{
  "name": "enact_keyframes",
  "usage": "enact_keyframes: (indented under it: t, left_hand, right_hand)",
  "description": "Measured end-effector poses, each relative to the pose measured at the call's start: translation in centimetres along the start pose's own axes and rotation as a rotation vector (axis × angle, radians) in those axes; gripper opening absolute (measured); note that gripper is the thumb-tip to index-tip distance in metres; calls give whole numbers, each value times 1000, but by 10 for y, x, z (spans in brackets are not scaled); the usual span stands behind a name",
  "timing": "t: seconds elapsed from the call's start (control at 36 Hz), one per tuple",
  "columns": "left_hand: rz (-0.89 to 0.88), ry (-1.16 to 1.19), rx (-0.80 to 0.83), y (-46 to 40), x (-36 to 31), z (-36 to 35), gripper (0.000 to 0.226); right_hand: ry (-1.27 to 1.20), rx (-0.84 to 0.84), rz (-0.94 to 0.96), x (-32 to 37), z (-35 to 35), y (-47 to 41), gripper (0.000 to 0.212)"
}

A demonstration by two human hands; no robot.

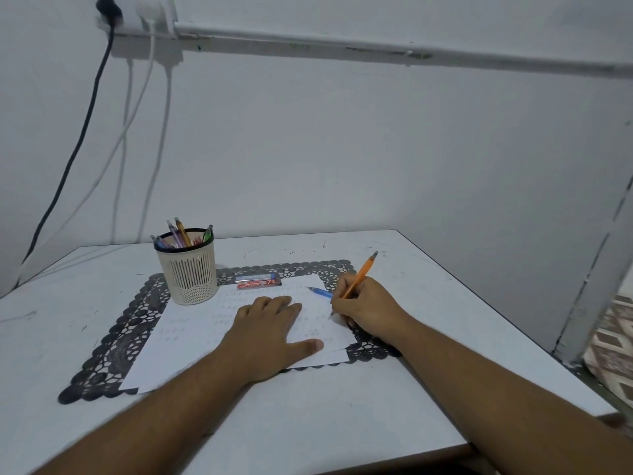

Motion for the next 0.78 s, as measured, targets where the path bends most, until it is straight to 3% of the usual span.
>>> enact_keyframes:
  t: [0.78]
  left_hand:
    - [-4,-16,-3,-2,1,-3,94]
  right_hand:
    - [38,38,5,4,-5,3,6]
Point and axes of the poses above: each hand's wrist, its own y-axis away from the middle knuckle, its own z-axis out of the back of the hand, x = y × z, the point moved 10 cm from there along -y, towards the middle knuckle, and after that the axes turned 3 degrees about z, right-handed, at the moved point
